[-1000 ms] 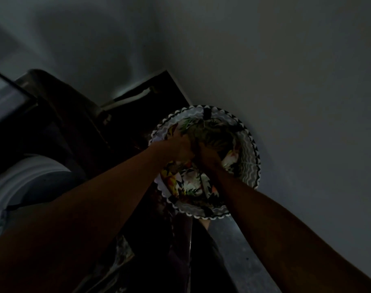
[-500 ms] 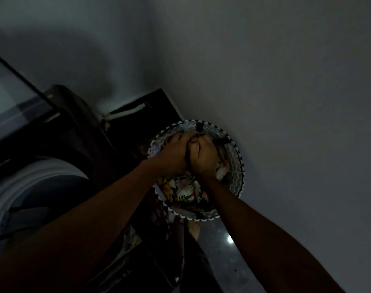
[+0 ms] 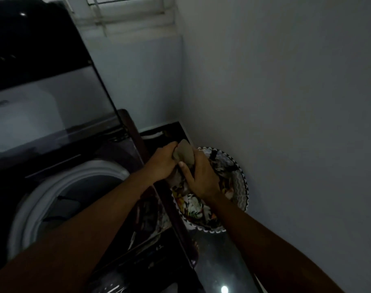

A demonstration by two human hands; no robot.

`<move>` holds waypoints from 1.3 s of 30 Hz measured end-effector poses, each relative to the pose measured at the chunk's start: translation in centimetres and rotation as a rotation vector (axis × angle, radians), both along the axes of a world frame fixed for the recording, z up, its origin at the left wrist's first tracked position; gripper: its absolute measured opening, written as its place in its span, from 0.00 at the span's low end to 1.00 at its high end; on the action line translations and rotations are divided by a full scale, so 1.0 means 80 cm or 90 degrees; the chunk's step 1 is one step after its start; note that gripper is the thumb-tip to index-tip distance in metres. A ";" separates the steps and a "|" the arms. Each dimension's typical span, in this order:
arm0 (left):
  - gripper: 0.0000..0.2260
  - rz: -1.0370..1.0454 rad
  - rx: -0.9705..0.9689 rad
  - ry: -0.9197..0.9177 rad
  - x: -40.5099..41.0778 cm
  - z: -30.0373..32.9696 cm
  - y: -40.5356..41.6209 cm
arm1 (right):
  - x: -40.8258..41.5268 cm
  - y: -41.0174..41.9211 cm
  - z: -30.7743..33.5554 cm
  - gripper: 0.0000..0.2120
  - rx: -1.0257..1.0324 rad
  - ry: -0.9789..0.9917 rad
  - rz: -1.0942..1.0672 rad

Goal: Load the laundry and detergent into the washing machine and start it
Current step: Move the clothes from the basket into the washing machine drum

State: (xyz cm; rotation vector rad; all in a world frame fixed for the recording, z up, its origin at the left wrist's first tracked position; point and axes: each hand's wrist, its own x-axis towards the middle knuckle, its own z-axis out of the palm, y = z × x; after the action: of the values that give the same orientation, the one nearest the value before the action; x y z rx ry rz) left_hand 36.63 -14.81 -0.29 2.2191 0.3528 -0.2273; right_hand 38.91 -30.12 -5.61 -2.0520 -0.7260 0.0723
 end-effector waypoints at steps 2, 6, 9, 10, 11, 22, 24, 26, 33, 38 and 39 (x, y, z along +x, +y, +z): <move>0.08 0.034 -0.074 -0.018 -0.015 0.012 0.010 | -0.009 -0.001 -0.009 0.12 -0.012 0.032 0.010; 0.19 0.116 -0.224 -0.060 -0.039 0.039 0.017 | -0.024 0.001 -0.031 0.06 -0.173 0.115 -0.017; 0.19 0.240 -0.402 -0.096 -0.053 0.060 0.021 | -0.035 0.008 -0.029 0.07 -0.186 0.218 -0.014; 0.17 0.280 -0.449 -0.103 -0.059 0.068 0.025 | -0.039 0.010 -0.027 0.12 -0.184 0.225 -0.023; 0.15 0.314 -0.486 -0.115 -0.067 0.074 0.033 | -0.042 0.014 -0.025 0.15 -0.179 0.221 -0.032; 0.07 0.391 -0.332 -0.125 -0.196 0.057 0.145 | -0.076 0.129 0.067 0.14 -0.035 0.078 -0.061; 0.11 0.391 -0.272 -0.116 -0.220 0.045 0.157 | -0.094 0.157 0.083 0.13 -0.043 0.067 -0.020; 0.17 0.410 -0.214 -0.107 -0.242 0.036 0.166 | -0.112 0.176 0.089 0.13 -0.095 0.018 0.012; 0.09 0.488 -0.208 -0.127 -0.314 0.000 0.184 | -0.190 0.236 0.066 0.13 -0.128 0.140 0.161; 0.25 0.552 -0.264 -0.040 -0.340 -0.035 0.182 | -0.222 0.264 0.037 0.17 -0.217 0.202 0.212; 0.29 0.568 -0.268 -0.022 -0.345 -0.043 0.185 | -0.229 0.269 0.034 0.17 -0.216 0.230 0.219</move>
State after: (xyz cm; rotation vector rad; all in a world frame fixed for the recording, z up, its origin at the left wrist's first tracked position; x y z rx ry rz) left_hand 9.06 -0.03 -3.77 1.4789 1.1125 0.2059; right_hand 20.60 -8.58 -2.90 -2.1220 -0.8695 0.7885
